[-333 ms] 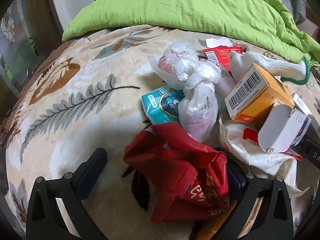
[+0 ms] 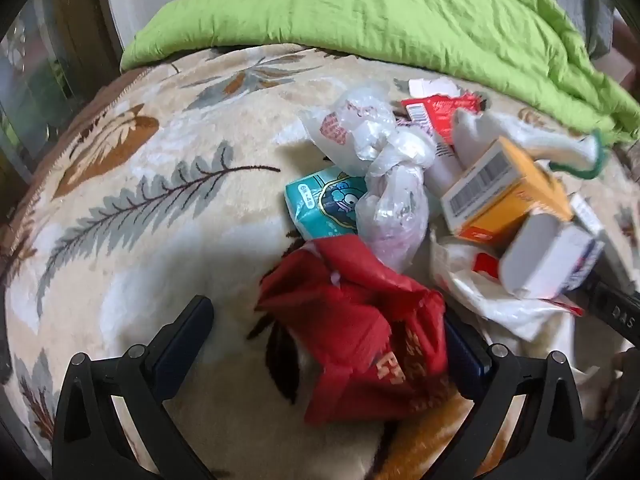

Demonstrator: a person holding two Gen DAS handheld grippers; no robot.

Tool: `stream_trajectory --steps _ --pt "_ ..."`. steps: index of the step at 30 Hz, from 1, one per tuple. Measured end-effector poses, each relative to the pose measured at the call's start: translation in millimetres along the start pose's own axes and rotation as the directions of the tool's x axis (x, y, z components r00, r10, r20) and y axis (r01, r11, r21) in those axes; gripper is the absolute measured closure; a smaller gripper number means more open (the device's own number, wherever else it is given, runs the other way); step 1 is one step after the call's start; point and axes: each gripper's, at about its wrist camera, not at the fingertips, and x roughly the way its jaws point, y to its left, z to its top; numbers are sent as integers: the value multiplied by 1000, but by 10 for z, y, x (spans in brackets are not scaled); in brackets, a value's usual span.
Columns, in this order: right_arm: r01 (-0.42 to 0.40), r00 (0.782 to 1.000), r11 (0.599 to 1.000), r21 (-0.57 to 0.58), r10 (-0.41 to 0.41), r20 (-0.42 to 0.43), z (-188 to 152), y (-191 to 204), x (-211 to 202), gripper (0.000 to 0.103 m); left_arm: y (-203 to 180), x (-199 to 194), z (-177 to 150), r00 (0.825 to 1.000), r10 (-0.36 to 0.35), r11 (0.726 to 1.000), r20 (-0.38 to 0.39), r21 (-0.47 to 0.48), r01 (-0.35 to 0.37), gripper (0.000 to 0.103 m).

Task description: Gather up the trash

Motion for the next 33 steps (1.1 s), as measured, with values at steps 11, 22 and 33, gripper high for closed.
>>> stream_trajectory --steps 11,22,33 --pt "-100 985 991 -85 111 134 -597 -165 -1220 1 55 -976 -400 986 -19 999 163 -33 25 0" --pt "-45 867 978 -202 138 478 -1411 -20 -2157 1 5 -1890 -1237 901 45 999 431 -9 -46 0" --pt "-37 843 982 -185 130 521 -1668 -71 -2259 1 -135 -1998 -1451 866 52 996 497 39 -82 0"
